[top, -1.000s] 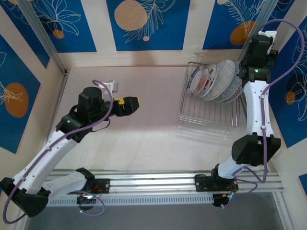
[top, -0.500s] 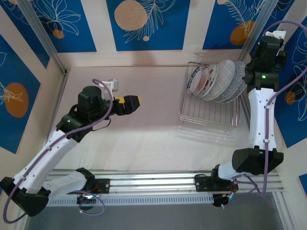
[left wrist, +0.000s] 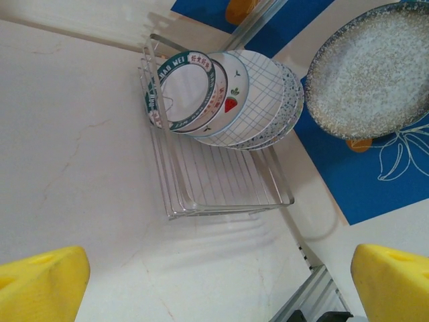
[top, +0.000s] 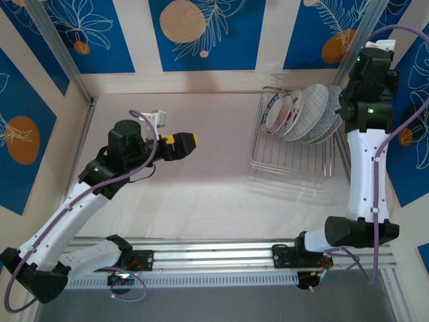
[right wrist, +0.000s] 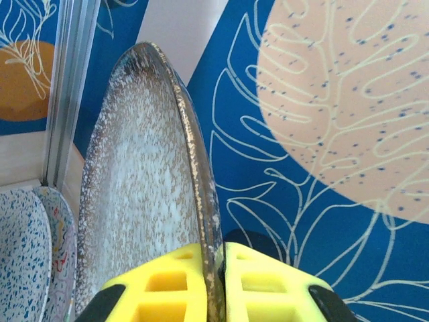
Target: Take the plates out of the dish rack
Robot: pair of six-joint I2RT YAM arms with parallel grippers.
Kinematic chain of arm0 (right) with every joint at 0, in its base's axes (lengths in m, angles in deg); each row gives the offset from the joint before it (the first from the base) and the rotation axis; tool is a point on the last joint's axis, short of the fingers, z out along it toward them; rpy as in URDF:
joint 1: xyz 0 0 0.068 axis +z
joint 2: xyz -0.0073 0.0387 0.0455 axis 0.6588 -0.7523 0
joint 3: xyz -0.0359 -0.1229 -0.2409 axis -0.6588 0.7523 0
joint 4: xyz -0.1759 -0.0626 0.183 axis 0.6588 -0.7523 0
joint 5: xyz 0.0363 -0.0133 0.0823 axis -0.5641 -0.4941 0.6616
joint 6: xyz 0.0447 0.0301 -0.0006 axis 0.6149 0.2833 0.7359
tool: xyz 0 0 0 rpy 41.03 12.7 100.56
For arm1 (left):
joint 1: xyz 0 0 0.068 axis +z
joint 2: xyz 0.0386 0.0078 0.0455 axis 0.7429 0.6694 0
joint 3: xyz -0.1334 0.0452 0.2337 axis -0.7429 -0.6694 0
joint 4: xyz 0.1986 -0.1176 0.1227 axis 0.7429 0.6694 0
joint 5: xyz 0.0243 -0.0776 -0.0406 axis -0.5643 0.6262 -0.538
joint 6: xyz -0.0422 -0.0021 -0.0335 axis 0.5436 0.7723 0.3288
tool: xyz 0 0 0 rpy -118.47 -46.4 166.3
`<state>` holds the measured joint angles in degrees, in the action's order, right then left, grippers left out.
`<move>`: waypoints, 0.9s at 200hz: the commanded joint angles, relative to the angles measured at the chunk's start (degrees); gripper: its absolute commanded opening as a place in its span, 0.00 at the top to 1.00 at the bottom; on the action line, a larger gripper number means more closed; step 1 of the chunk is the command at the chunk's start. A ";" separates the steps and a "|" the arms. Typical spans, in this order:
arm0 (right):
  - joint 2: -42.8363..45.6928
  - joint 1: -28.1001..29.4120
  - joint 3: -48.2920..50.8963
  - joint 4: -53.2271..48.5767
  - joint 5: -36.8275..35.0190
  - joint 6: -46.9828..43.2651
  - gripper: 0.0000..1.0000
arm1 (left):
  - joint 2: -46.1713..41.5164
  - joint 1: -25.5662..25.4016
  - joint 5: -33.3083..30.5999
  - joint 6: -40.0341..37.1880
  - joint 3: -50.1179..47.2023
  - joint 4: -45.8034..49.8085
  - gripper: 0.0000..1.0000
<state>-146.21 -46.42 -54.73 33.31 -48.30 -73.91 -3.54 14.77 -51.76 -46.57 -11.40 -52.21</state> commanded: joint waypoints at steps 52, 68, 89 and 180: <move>4.87 4.15 -13.04 6.13 -7.35 -0.99 1.00 | 0.94 0.60 4.95 3.38 -1.71 -5.81 0.00; 4.48 6.17 -14.99 4.92 -7.80 -1.07 1.00 | 1.81 0.60 6.03 4.37 -2.30 -7.01 0.00; 3.67 10.21 -17.70 3.51 -8.93 -1.65 1.00 | 2.91 0.47 7.61 5.87 -2.97 -8.87 0.00; -3.75 34.90 -28.04 -11.01 -11.81 10.31 1.00 | 8.11 0.52 11.00 16.55 -7.78 -19.45 0.03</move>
<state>-149.20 -16.59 -77.79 18.52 -58.03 -72.18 3.89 14.77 -42.86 -34.07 -17.74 -65.81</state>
